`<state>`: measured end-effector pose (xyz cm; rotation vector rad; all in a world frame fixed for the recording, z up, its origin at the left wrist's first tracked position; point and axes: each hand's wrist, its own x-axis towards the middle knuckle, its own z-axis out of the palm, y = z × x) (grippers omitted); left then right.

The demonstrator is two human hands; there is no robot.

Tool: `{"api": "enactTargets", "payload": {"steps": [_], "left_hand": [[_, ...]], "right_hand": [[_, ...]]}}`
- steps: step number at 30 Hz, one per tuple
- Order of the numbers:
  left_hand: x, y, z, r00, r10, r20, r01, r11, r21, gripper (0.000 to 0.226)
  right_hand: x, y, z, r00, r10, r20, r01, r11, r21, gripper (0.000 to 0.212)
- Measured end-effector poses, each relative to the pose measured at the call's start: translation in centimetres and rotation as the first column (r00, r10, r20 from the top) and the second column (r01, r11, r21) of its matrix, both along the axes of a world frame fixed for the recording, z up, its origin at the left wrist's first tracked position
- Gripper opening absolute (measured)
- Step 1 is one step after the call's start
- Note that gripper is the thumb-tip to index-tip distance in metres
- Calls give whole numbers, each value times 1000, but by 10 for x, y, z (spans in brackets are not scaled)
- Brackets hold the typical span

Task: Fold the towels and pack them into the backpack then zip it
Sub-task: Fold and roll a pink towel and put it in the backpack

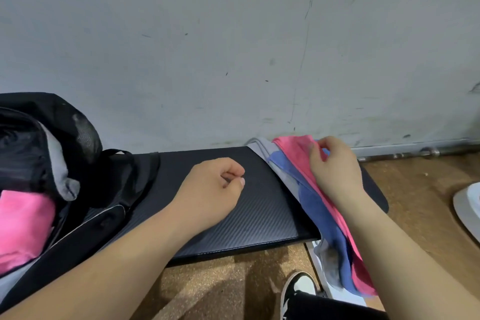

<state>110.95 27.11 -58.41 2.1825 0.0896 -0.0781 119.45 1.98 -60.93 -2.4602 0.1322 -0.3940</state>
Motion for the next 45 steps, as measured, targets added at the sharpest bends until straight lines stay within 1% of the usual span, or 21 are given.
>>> {"api": "enactTargets", "payload": {"steps": [2,4,6,8,9,11,13,14,17,19,22,25,27,30,35,37,38,39,41,43,45], "left_hand": [[-4,3,5,998,-4,62,4,1000,4,28],[-7,6,12,992,-1,130,0,1000,8,40],[-9,12,16,979,-17,203,20,1000,-13,52],[-11,21,19,962,-55,266,75,995,-66,61],[-12,26,21,952,-95,290,119,991,-67,61],[-15,38,23,935,-177,307,199,979,-40,41],[-20,50,27,949,-188,253,204,978,-36,14],[-23,55,28,956,-177,233,191,981,-40,7],[-30,73,29,963,-127,237,146,987,-62,15],[-35,85,31,974,-122,192,138,988,-70,19],[-43,101,33,966,-228,125,233,972,-33,38],[-52,110,33,944,-310,110,318,946,-60,49],[-56,113,32,944,-312,104,318,946,-55,48],[-60,118,26,964,-249,91,253,966,-44,36],[-59,139,25,988,-153,-6,152,972,179,18],[-55,147,26,998,-57,-12,58,933,354,13],[-55,148,27,1000,-5,16,-2,914,405,14],[-54,148,26,998,39,58,-59,914,400,15],[-51,146,26,988,97,117,-129,945,301,15],[-48,141,26,988,98,116,-122,968,218,16],[-46,134,25,993,100,67,-109,984,144,23]], "right_hand": [[-18,24,21,990,137,27,-138,988,63,17],[-41,47,36,942,329,61,-334,938,95,13],[-61,66,52,861,496,113,-507,856,101,14],[-75,80,64,752,643,145,-657,749,88,13],[-80,86,69,697,700,154,-715,693,88,10],[-84,93,74,630,753,191,-774,629,73,7],[-84,96,76,638,734,233,-758,652,20,5],[-82,97,76,656,713,248,-736,676,2,4],[-75,98,70,714,669,206,-691,721,54,2],[-72,99,67,732,662,161,-676,734,60,6],[-69,100,67,758,628,174,-641,767,23,10],[-64,101,64,812,526,253,-562,822,94,10],[-61,103,58,851,467,242,-509,847,154,12],[-58,104,48,890,415,190,-445,882,155,13],[-50,93,43,964,225,139,-234,971,56,15],[-46,87,41,983,154,95,-156,988,13,17],[-46,85,39,988,140,62,-140,990,-13,18],[-45,84,37,989,148,21,-147,989,-32,19],[-47,88,34,976,203,-73,-206,978,-34,20],[-49,94,33,957,264,-122,-270,962,-35,20],[-50,100,37,945,301,-129,-306,952,-24,24]]}}
